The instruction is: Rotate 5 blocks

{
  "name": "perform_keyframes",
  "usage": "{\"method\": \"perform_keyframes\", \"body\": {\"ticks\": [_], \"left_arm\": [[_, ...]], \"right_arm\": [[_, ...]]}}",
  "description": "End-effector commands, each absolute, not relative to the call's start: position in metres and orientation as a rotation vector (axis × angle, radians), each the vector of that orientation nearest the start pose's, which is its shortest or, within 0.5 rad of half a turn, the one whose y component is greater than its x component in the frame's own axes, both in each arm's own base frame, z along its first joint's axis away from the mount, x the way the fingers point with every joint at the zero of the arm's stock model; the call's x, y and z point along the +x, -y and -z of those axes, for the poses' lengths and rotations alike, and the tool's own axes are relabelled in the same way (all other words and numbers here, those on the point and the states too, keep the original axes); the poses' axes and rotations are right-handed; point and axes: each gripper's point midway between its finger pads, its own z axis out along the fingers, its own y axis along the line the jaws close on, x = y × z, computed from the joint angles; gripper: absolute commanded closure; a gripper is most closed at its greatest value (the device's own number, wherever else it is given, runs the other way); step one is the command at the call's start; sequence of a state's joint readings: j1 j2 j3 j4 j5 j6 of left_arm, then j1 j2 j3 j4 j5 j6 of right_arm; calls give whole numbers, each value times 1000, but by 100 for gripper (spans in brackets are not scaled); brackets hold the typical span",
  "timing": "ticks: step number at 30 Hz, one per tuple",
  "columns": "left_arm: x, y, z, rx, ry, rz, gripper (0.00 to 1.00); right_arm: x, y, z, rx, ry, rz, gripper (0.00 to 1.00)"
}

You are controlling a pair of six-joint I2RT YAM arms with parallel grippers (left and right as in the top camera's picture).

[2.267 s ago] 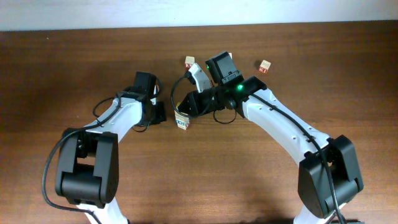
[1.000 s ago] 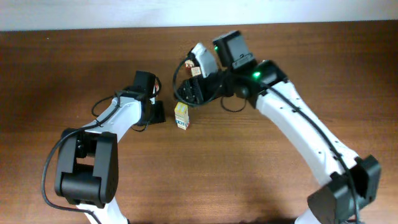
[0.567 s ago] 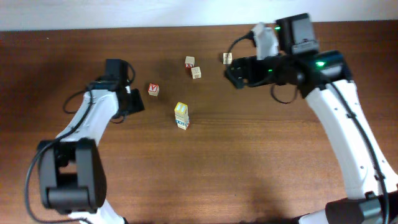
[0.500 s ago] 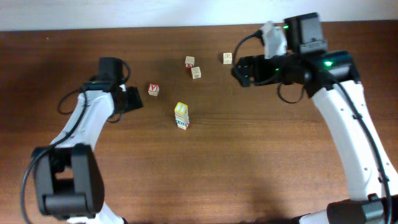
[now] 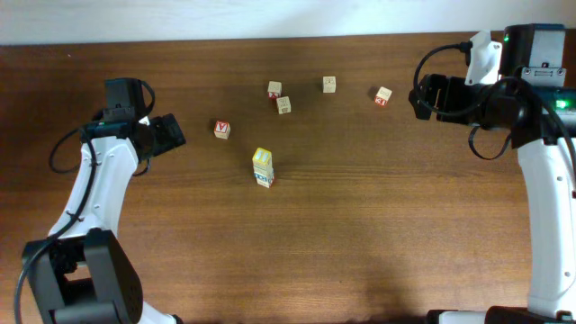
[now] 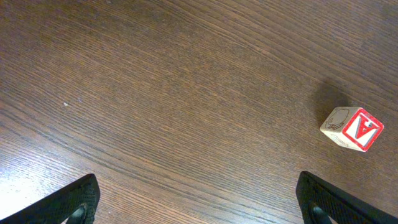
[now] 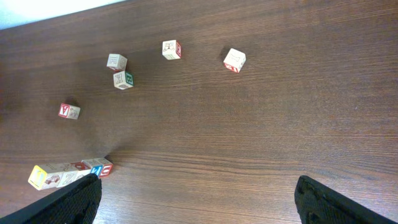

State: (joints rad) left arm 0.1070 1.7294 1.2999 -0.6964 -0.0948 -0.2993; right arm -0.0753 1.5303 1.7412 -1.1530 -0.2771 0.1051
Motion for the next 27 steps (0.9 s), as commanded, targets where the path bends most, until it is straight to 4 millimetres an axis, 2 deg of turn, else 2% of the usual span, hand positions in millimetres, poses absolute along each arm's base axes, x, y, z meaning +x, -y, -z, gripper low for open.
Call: {"method": "perform_keyframes", "body": {"ticks": [1,3,11,13,16,19,22,27], "left_arm": [[414,-63,-117,-570,-2598,-79,1],[414,-63,-117,-570,-2598,-79,1],[414,-63,-117,-569,-2598,-78,1],[414,-63,-117,-569,-2598,-78,1],[414,-62,-117,-567,-2598,-77,1],[414,-63,-117,-569,-2598,-79,1],[414,-63,-117,-569,-2598,-78,1],[414,-62,-117,-567,-2598,-77,1]], "right_arm": [[378,-16,-306,113,-2465,-343,1],[378,-15,-305,114,-2466,-339,1],[380,9,-299,169,-2481,-167,1],[385,10,-307,101,-2443,-130,1],[394,11,-332,-5,-2308,-81,1],[394,10,-342,-61,-2199,-50,1],[388,10,-345,-68,-2106,-37,1],[362,8,-336,-75,-1967,-19,1]]}}
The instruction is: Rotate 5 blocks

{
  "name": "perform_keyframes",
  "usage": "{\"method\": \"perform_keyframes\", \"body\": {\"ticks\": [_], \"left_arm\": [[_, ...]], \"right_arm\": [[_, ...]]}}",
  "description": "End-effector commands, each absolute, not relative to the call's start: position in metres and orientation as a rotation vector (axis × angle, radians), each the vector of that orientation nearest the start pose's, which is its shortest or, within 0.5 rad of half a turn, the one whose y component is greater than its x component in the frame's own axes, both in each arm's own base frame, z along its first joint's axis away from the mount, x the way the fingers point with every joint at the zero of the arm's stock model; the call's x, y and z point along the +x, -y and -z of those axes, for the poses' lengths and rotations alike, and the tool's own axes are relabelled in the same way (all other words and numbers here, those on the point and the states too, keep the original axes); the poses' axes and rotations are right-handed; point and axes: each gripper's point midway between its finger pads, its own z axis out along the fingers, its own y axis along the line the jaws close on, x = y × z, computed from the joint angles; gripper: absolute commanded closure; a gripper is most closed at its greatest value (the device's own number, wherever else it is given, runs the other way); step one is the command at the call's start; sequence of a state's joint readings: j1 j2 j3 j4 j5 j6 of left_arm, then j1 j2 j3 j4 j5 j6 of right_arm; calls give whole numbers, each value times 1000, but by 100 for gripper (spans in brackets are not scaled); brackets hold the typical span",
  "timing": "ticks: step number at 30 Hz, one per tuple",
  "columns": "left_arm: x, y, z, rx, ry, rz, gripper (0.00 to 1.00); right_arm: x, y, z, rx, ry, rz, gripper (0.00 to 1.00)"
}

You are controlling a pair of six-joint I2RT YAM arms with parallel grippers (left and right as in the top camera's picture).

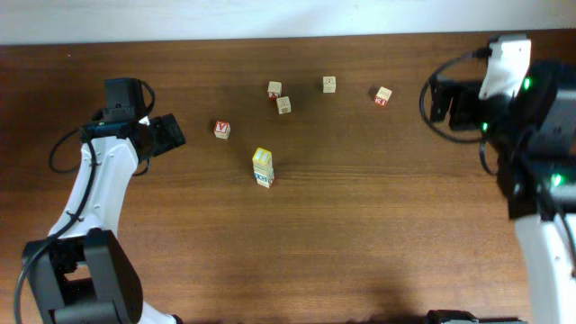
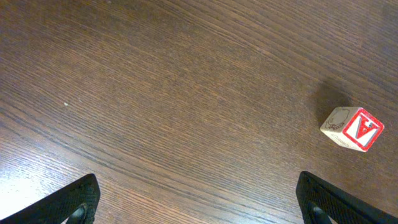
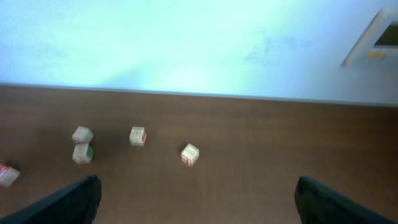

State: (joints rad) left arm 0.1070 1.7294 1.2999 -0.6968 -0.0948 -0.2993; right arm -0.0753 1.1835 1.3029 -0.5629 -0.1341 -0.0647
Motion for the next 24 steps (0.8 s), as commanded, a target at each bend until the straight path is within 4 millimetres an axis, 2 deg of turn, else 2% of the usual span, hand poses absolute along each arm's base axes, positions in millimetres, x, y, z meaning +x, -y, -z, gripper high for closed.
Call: {"method": "perform_keyframes", "body": {"ticks": [1,7,14,19,24], "left_arm": [[414,-62,-117,-567,-2598,-78,1],[414,-62,-117,-566,-2599,-77,1],[414,-61,-117,-565,-2599,-77,1],[414,-61,-117,-564,-2599,-76,1],[414,-61,-117,-564,-2599,-76,1]], "right_arm": [[355,7,-335,-77,-1930,-15,1],[316,5,-322,-82,-1778,8,1],[271,1,-277,-127,-1599,63,1],[253,-1,-243,-129,-1499,72,1],[245,-2,-222,-132,-1463,74,1]]}}
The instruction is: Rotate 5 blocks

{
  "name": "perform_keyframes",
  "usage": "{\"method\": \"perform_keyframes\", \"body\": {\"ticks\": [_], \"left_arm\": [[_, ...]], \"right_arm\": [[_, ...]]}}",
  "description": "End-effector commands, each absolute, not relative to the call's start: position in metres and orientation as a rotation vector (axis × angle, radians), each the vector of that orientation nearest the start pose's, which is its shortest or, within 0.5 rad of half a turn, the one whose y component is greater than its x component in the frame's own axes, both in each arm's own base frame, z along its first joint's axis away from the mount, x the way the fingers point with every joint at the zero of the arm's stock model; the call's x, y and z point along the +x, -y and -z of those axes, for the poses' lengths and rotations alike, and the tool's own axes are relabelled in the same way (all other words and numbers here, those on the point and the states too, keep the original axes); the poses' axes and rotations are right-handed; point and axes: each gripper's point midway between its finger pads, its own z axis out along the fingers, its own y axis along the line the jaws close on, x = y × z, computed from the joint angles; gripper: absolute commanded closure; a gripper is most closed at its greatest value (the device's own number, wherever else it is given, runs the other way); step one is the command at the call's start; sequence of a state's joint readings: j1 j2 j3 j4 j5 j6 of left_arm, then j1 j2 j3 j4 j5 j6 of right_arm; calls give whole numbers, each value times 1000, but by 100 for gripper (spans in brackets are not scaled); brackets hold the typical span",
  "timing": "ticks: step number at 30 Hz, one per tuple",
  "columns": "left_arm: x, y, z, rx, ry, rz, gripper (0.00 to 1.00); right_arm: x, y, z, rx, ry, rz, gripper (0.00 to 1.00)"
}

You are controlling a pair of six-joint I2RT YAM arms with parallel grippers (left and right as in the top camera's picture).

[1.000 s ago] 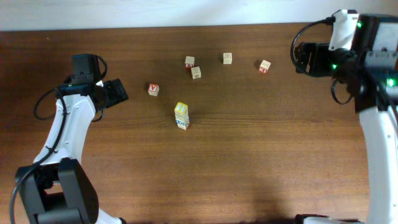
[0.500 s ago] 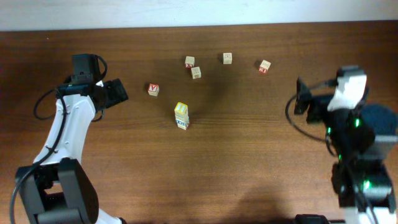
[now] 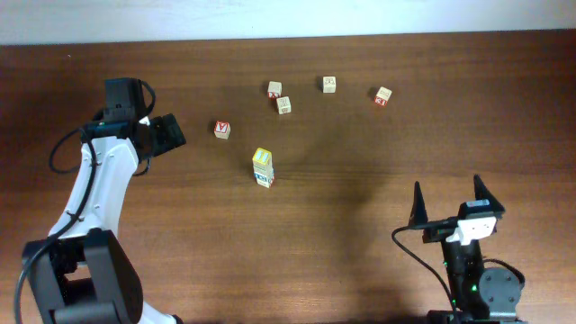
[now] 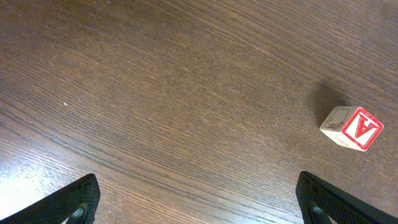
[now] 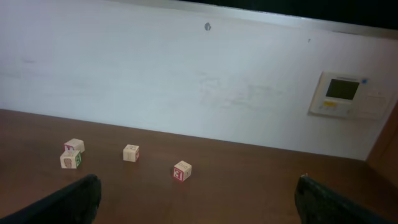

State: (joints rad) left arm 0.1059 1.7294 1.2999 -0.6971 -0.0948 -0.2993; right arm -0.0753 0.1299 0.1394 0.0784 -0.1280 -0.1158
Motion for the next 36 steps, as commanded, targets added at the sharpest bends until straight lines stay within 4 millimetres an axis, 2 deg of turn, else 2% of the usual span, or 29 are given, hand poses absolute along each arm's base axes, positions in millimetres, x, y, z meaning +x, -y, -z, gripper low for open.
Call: {"method": "perform_keyframes", "body": {"ticks": [1,5,8,10,33,36], "left_arm": [[414,-61,-117,-564,-2599,-76,1],[414,-61,-117,-563,-2599,-76,1],[414,-60,-117,-560,-2600,-72,1],[414,-60,-117,-560,-2600,-72,1],[414,-60,-117,-560,-2600,-73,1],[415,-62,-129,-559,-2564,-83,1]], "right_arm": [[244,-2,-218,-129,-1462,71,1],[245,-2,-197,-130,-1476,63,1],[246,-2,-178,-128,-1554,55,1],[246,-2,-158,-123,-1634,48,1],[246,-2,-159,-124,-1633,49,1],[246,-2,-159,-123,-1633,49,1]]}}
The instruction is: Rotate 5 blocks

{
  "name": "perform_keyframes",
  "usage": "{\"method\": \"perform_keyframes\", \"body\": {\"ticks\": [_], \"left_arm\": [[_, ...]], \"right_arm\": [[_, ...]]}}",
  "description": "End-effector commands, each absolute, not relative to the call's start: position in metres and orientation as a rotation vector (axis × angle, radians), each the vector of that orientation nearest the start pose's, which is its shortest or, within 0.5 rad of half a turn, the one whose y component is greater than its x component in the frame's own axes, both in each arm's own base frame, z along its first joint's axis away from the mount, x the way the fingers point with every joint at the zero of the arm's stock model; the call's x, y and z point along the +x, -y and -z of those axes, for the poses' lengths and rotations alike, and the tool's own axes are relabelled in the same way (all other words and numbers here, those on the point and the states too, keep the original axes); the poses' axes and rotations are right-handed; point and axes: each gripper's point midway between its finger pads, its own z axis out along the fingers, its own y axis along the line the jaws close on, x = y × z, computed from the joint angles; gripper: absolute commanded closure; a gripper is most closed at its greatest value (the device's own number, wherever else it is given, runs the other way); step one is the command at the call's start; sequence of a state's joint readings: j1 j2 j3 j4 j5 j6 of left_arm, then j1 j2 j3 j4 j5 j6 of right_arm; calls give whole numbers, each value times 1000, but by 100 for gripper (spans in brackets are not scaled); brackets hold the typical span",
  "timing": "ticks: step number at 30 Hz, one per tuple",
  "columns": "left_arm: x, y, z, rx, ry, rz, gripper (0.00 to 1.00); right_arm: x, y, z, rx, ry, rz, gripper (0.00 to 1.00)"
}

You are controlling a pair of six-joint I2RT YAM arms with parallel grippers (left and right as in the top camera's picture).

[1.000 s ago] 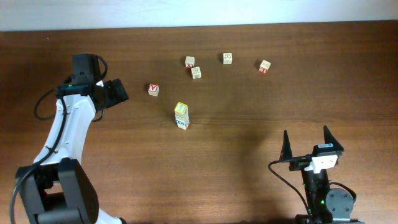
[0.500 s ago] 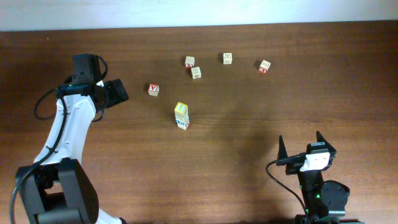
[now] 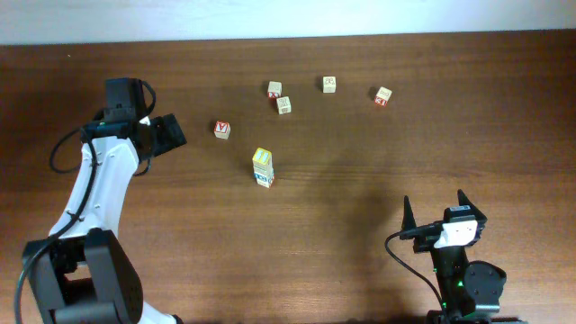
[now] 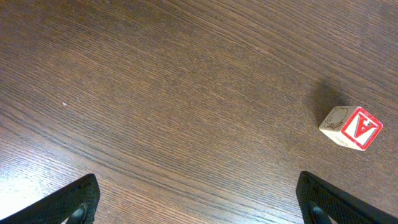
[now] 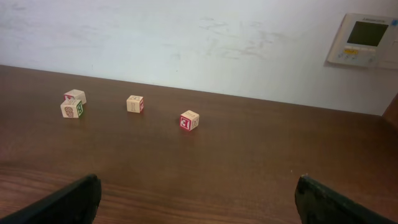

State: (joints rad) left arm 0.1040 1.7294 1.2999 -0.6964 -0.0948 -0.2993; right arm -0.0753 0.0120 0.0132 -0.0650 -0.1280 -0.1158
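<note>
Several small wooden letter blocks lie on the brown table. A red-faced V block (image 3: 221,130) (image 4: 351,128) sits just right of my open left gripper (image 3: 177,131) (image 4: 199,205), with nothing between the fingers. Further back lie a pair of blocks (image 3: 274,88) (image 3: 283,104), a single block (image 3: 329,84) (image 5: 135,103), and a red-marked block (image 3: 383,94) (image 5: 189,120). My right gripper (image 3: 437,209) (image 5: 199,202) is open and empty at the front right, far from every block.
A short stack topped by a yellow block (image 3: 262,160) stands mid-table. A white wall with a thermostat panel (image 5: 368,39) rises behind the table's back edge. The right arm's base (image 3: 463,283) sits at the front edge.
The right arm has settled slightly lower at the front right, and its camera now looks more level across the table. The left arm and all blocks are unchanged.
The right arm first reached over the back right, near the red-marked block, with its gripper open. Then it stood pulled back and lifted, then folded at the front right edge, where it remains. The left gripper stayed open beside the V block. No block moved.
</note>
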Motion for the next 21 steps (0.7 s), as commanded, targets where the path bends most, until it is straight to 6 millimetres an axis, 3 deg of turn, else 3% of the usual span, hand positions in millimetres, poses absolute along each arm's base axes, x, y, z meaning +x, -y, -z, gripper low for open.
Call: {"method": "perform_keyframes", "body": {"ticks": [1,5,9,13,17,21], "left_arm": [[417,-63,-138,-555,-2536,-85,1],[410,-61,-169,-466,-2475,-92,1],[406,-44,-213,-266,-2352,-10,1],[383,-29,-247,-128,-2188,31,1],[356,-17,-253,-38,-2069,55,1],[320,-7,-241,19,-1927,60,1]], "right_arm": [[246,-2,-159,-123,-1633,49,1],[246,-2,-159,-124,-1633,49,1],[246,-2,-159,-123,-1633,49,1],[246,-2,-159,-124,-1633,49,1],[246,-2,-159,-124,-1633,49,1],[246,-2,-159,-124,-1633,49,1]]}}
